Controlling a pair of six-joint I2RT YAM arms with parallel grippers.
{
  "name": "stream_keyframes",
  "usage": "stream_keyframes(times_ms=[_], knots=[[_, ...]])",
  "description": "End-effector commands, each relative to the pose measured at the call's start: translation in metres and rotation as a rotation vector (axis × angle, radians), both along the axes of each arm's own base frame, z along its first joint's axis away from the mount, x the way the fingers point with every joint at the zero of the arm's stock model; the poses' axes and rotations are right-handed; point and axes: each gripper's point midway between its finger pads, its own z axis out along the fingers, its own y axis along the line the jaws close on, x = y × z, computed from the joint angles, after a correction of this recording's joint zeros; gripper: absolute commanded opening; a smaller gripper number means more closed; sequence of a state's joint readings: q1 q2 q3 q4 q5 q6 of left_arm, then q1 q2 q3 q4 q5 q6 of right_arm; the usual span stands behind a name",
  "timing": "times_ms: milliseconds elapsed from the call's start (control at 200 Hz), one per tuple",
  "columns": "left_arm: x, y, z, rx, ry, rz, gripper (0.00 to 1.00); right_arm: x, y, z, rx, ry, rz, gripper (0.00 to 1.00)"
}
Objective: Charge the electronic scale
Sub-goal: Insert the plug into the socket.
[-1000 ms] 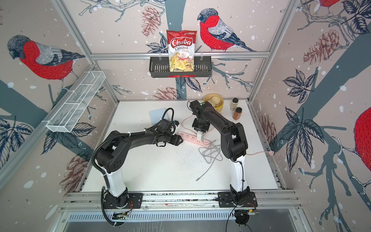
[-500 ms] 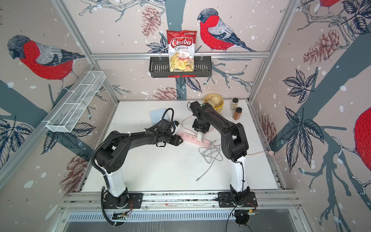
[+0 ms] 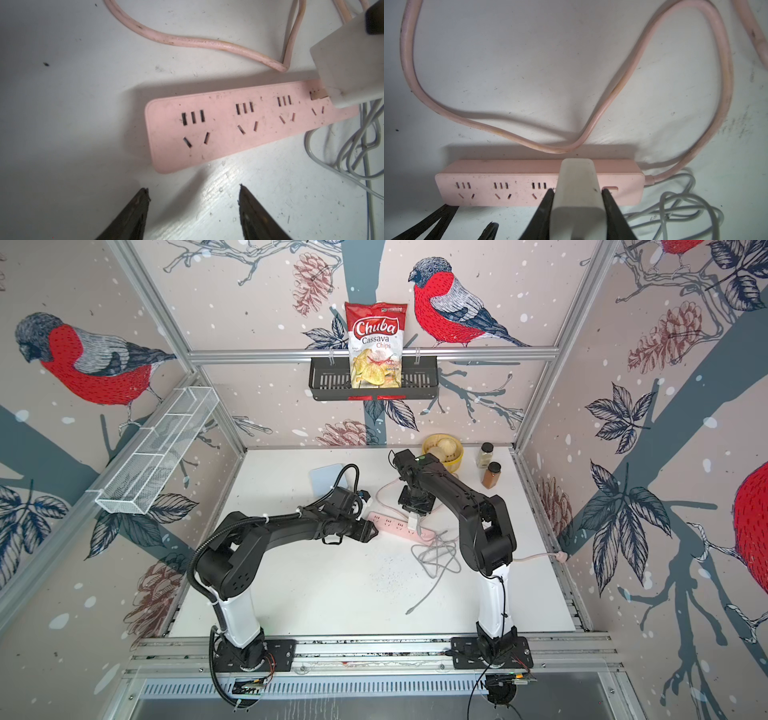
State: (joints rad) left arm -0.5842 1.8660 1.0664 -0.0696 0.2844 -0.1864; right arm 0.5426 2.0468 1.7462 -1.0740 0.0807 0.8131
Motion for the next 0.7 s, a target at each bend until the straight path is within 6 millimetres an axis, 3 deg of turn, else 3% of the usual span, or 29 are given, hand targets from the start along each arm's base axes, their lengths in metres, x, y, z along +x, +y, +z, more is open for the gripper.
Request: stream_keyframes(times_ms=[0,310,695], knots=[[0.002,0.0,0.003,-0.007,-0.007,0.013,0.68,0.002,-0.003,0.005,-0.009,-0.027,-0.013,0.0],[-0.001,0.002,0.003,-0.007,-0.007,0.015,0.68,-0.006,-0.005,0.0,-0.021,-0.032,-0.024,0.0],[-0.005,0.005,0.005,-0.009,-0.007,0.021,0.68,-0.036,0.008,-0.041,-0.026,0.004,-0.028,0.0]])
